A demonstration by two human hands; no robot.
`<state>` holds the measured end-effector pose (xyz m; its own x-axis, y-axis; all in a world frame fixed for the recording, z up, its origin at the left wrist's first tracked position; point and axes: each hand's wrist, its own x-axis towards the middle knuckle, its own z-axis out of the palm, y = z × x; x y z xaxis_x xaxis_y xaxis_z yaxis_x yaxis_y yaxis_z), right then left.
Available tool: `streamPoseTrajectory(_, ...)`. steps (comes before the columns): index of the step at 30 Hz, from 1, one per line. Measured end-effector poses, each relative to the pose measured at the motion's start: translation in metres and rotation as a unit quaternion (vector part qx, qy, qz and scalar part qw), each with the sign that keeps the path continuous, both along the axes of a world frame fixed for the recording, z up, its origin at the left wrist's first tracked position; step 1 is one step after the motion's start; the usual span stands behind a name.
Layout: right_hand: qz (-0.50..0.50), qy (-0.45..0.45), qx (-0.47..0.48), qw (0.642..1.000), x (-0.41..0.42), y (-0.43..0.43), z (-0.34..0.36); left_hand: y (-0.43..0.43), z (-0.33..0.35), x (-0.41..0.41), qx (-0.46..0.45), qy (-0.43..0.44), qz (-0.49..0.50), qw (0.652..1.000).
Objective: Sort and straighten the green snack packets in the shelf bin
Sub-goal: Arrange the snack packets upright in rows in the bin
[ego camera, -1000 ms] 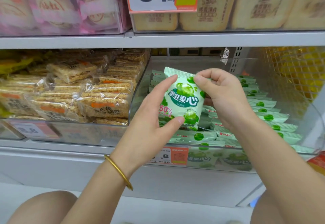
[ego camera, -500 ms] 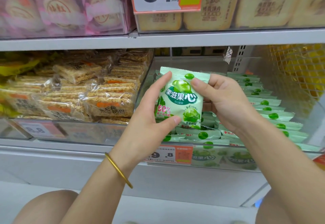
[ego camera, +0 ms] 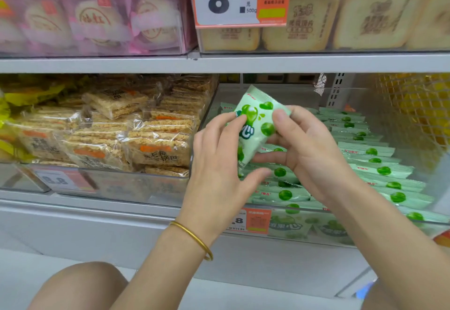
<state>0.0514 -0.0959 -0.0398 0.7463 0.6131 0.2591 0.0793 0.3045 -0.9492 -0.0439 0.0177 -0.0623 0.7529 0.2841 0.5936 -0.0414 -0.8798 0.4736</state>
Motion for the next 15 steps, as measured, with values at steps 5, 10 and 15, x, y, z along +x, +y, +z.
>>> streamPoseTrajectory(5,-0.094,-0.064,-0.033,0.993,0.006,-0.005,0.001,0.006,0.01,-0.001,-0.158,-0.047,-0.076,0.983)
streamPoseTrajectory(10,-0.077,-0.045,-0.011,0.996,0.01,-0.004,-0.001,0.007,0.013,-0.009,-0.309,-0.033,-0.203,0.928)
streamPoseTrajectory(15,-0.076,-0.027,0.008,0.997,0.008,-0.003,0.0,0.009,0.01,-0.007,-0.283,0.001,-0.218,0.934)
